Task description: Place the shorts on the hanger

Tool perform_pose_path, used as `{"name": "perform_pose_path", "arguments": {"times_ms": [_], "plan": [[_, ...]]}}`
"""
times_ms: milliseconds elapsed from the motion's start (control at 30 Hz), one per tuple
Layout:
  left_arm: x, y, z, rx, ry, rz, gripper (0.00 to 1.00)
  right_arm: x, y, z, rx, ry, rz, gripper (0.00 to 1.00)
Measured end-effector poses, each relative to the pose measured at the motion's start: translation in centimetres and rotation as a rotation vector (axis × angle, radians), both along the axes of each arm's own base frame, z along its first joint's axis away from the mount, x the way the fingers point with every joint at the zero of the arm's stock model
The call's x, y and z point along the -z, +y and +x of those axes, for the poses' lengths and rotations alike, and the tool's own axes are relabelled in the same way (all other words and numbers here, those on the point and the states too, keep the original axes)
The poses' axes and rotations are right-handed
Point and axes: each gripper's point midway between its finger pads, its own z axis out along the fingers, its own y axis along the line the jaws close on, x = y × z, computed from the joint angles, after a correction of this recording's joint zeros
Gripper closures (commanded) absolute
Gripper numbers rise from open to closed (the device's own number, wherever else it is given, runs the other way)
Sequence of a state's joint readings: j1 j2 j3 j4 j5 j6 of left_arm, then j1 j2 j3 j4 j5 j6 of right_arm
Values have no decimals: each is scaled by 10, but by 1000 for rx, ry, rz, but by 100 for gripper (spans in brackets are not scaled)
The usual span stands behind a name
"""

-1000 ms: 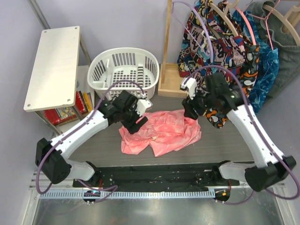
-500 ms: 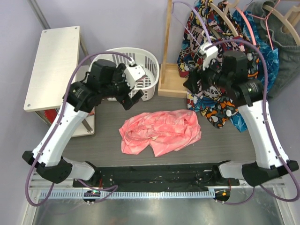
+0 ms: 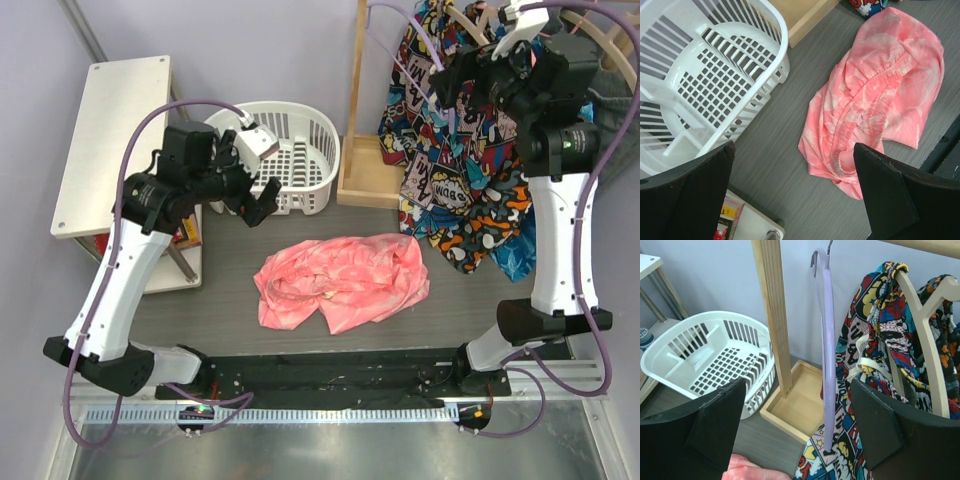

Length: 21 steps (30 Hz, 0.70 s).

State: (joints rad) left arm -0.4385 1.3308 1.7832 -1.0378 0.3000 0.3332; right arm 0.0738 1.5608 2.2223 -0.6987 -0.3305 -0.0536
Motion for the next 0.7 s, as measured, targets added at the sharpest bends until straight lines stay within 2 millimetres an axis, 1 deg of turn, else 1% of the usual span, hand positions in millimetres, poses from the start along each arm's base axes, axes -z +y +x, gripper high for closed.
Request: {"name": "perform_pose_path", "arguments": {"times_ms": [67,100,267,333,400,433,467,500,567,600,667,700], "plan": [[-2,1,-1,-8,4,-14,0,6,1,6,-1,6,-3,11],[-3,3,-1,-13,6,-22,0,14,1,10,-2,21,-7,12],[-5,4,-1,-26,16,-43,0,63,1,41,4,127,-33,13],[-5,4,-1,-24,15,-48,0,85,1,53,7,174,-42,17],[-4,4,-2,-23,17,-50,0,102,2,61,6,213,-50,19],[-3,4,-3,-23,19,-51,0,113,2,65,4,236,-54,22],[-2,5,-3,-24,21,-50,0,119,2,67,2,249,-56,23],[-1,5,-4,-24,23,-51,0,125,3,68,-2,261,-58,29],[2,7,-4,-29,29,-49,0,132,5,68,-15,278,-58,35],[3,7,-4,-30,31,-48,0,133,6,68,-20,280,-58,46],[5,8,-4,-30,36,-46,0,132,9,67,-36,277,-49,58],[6,8,-4,-30,38,-46,0,130,10,68,-42,272,-46,73]]}}
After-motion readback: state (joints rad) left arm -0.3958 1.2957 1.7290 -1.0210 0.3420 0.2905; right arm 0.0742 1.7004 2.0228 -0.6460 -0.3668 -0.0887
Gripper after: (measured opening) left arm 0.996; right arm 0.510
